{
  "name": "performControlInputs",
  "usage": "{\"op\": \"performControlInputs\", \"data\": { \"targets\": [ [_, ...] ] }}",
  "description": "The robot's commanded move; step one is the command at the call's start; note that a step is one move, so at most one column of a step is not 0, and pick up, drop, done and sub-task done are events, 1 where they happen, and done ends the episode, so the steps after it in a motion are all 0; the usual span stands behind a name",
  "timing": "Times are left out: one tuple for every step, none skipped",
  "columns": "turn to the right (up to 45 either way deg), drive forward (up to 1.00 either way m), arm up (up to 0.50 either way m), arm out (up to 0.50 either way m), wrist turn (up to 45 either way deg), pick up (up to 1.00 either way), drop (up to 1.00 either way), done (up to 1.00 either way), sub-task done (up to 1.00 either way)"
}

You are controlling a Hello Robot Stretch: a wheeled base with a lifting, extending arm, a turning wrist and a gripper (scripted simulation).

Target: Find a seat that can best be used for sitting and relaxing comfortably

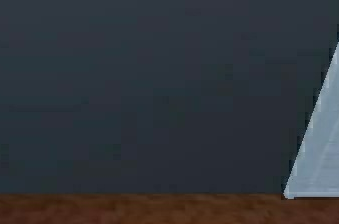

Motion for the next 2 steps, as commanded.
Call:
{"op": "performControlInputs", "data": {
  "targets": [
    [-45.0, 0.00, 0.00, 0.00, 0.0, 0.00, 0.00, 0.00, 0.00],
    [-45.0, 0.00, 0.00, 0.00, 0.0, 0.00, 0.00, 0.00, 0.00]
  ]
}}
